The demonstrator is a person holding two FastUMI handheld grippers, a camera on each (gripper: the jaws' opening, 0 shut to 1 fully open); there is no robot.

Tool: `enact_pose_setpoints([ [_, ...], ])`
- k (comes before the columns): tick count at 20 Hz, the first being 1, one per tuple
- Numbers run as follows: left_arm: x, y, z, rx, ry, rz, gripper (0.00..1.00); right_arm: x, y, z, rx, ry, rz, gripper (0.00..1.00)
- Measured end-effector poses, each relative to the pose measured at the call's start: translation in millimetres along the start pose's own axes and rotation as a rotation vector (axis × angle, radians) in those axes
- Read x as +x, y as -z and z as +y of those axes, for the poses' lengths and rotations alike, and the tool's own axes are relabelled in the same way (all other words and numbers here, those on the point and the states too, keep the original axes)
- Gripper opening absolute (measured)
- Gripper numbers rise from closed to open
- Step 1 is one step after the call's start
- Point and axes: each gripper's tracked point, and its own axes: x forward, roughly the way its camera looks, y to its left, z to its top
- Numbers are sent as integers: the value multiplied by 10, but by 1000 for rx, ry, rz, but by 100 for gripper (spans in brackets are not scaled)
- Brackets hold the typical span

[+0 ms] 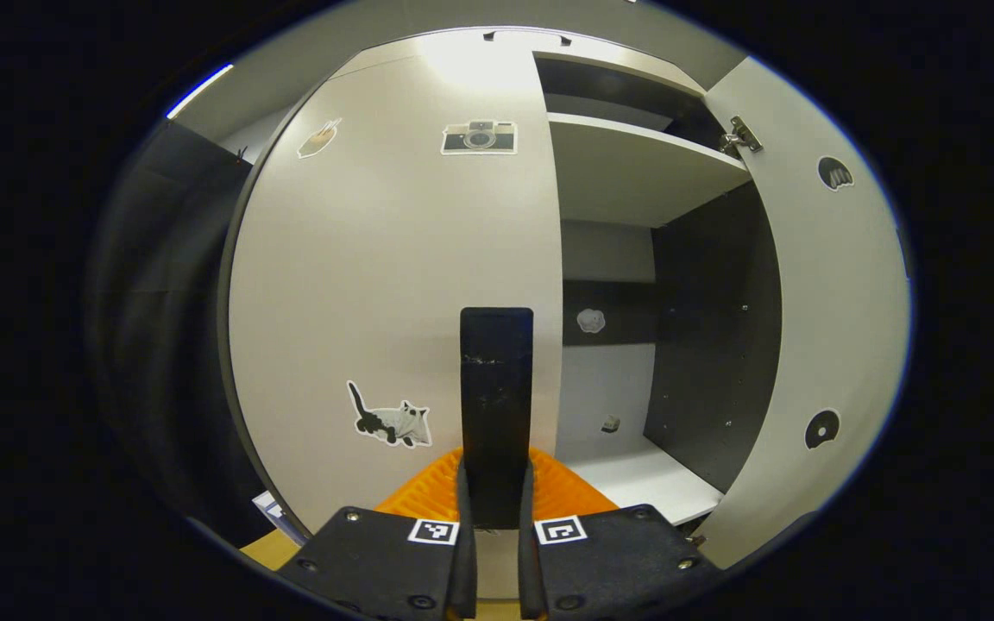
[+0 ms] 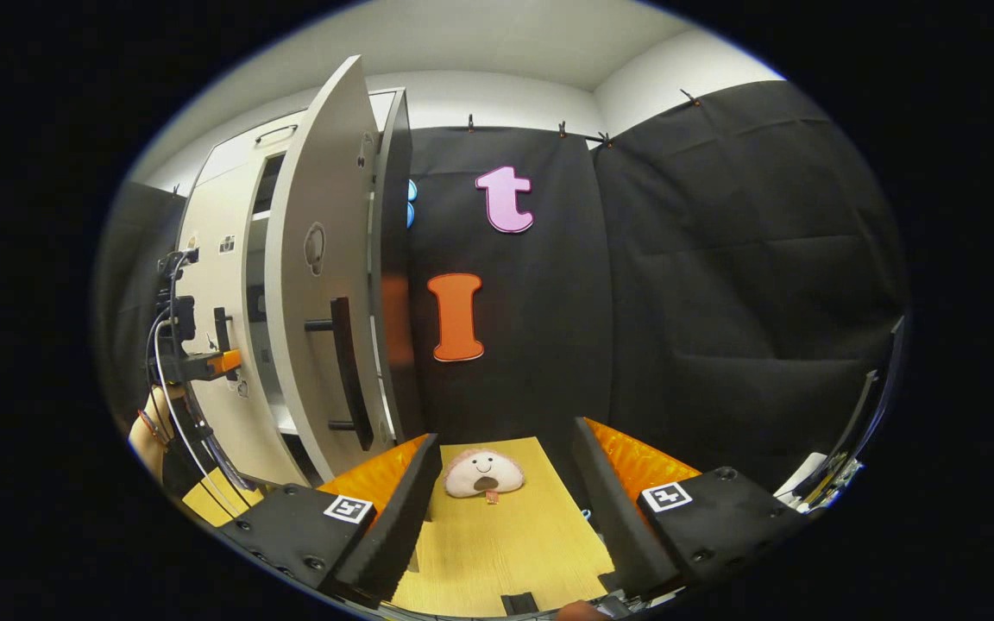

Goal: Open the right door of the double-door shoe cabinet with the right hand, and open the left door with the left hand.

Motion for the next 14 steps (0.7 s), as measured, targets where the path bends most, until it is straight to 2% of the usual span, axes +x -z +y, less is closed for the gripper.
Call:
enact_pose_setpoints([
  [3,-61,17,9,-7,12,9,16,10,-27,18,-6,4,-8,97],
  [10,-347,34,39,-47,94,-15,14,-10,-73,141,-28,-19,-40,97],
  [14,-475,60,93,-43,115,7,14,-39,-108,181,-11,-2,-67,98],
])
